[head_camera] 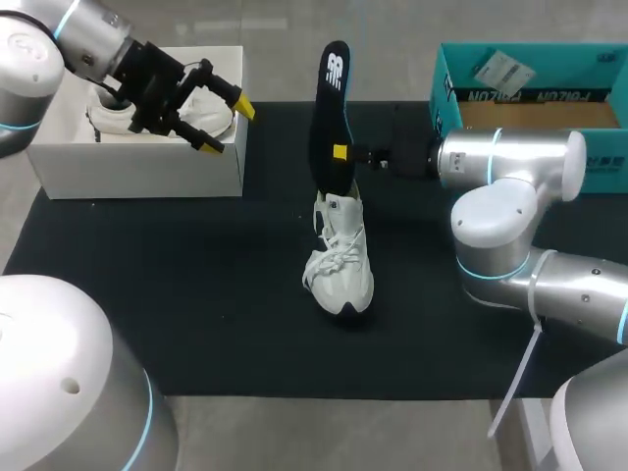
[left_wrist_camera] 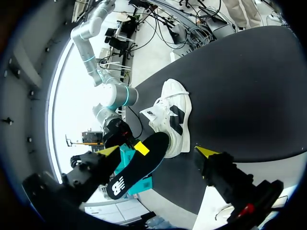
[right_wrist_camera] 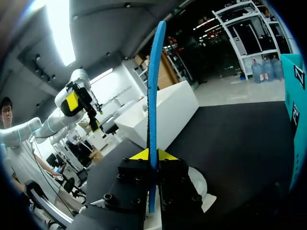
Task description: Take the shoe out of the shoebox, open the shoe tongue, remove and reinsert the insole, then place the shoe into the shoebox
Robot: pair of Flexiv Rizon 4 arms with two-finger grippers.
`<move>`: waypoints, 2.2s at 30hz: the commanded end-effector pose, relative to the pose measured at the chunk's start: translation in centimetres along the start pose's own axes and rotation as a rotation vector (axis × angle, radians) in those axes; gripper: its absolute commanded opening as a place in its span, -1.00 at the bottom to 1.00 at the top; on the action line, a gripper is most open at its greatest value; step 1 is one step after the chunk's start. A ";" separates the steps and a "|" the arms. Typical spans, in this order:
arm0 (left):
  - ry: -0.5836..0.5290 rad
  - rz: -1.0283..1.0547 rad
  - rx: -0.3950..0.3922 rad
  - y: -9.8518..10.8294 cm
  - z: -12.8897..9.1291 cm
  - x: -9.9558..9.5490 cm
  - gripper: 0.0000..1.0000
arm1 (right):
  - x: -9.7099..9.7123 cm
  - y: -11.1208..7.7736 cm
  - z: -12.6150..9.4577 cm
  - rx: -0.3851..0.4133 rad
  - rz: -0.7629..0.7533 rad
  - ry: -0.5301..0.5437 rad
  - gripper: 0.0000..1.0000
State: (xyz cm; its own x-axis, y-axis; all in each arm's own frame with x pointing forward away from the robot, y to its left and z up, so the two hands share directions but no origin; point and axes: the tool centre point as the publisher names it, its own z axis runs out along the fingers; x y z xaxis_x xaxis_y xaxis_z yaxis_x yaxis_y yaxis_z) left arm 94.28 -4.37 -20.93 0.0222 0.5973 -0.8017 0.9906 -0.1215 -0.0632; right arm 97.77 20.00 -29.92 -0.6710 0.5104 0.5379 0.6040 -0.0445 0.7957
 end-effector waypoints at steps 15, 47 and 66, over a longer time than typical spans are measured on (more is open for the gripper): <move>0.003 0.001 0.000 0.0 0.0 0.0 1.00 | -1.8 -2.2 -0.7 0.080 0.041 0.077 -1.00; 0.003 0.001 0.000 0.0 0.0 0.0 1.00 | -0.7 -9.3 -0.8 0.125 0.164 0.054 -1.00; 0.003 0.001 0.000 0.0 0.0 0.0 1.00 | -1.4 -3.0 -0.7 0.040 0.005 0.013 -1.00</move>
State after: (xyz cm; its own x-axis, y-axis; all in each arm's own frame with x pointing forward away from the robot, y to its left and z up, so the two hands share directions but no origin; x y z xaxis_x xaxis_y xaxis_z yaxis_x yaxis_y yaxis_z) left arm 94.27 -4.37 -20.94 0.0221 0.5973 -0.8017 0.9906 -0.1215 -0.0632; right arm 96.16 18.57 -33.21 -0.6734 0.4967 0.5476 0.6223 -0.0189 0.7825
